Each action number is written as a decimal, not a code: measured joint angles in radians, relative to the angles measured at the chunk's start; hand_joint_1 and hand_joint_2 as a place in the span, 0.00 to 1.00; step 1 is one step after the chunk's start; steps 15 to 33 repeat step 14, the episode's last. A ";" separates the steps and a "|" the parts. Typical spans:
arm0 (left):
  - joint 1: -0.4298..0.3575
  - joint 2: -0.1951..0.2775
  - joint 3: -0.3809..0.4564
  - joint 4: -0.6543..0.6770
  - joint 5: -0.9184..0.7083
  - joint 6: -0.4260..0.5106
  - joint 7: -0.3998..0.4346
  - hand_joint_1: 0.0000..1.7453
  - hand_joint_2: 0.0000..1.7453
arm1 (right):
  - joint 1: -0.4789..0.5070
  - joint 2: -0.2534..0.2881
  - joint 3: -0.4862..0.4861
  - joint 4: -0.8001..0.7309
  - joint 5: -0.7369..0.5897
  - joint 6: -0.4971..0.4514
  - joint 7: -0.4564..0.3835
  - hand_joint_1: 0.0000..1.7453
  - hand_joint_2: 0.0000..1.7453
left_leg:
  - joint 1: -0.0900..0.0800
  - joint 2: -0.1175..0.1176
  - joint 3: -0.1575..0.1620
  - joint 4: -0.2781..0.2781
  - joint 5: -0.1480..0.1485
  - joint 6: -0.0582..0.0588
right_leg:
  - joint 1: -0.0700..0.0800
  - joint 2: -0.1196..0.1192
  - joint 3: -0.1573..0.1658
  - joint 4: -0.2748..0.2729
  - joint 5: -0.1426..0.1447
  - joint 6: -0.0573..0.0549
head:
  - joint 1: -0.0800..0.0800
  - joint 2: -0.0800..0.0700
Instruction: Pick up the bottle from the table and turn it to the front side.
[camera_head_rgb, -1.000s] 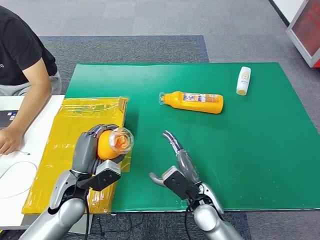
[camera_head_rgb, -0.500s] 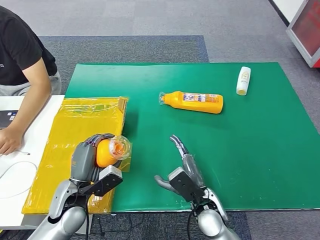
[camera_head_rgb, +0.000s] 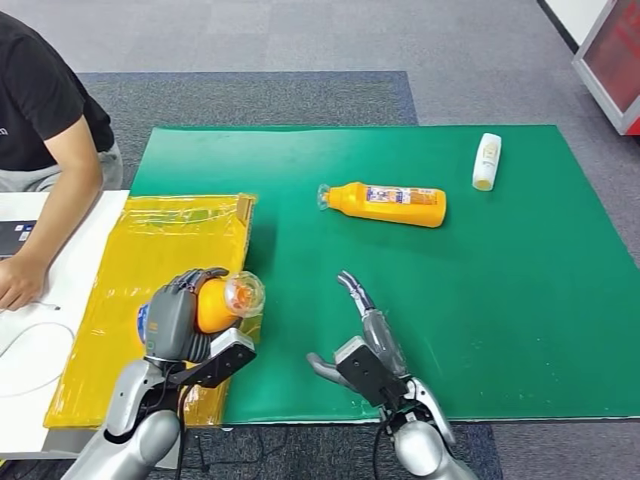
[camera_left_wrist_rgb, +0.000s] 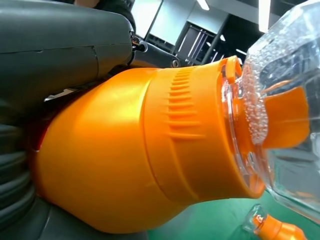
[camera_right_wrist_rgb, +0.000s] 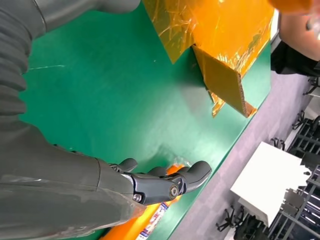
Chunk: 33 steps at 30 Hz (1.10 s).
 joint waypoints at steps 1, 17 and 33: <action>-0.005 -0.001 0.000 0.007 -0.010 -0.001 0.004 1.00 1.00 | 0.000 0.001 0.000 0.000 0.000 0.000 0.000 0.00 1.00 | 0.000 0.000 0.000 0.000 0.000 0.000 | 0.000 0.000 0.000 0.000 0.000 0.000 | 0.000 0.000; -0.041 -0.008 0.000 0.075 -0.095 -0.005 0.031 1.00 1.00 | 0.000 0.008 -0.001 0.000 0.008 0.014 -0.001 0.00 1.00 | 0.000 0.000 0.000 0.000 0.000 0.000 | 0.000 0.000 0.000 0.000 0.000 0.000 | 0.000 0.000; -0.041 -0.008 0.000 0.075 -0.095 -0.005 0.031 1.00 1.00 | 0.000 0.008 -0.001 0.000 0.008 0.014 -0.001 0.00 1.00 | 0.000 0.000 0.000 0.000 0.000 0.000 | 0.000 0.000 0.000 0.000 0.000 0.000 | 0.000 0.000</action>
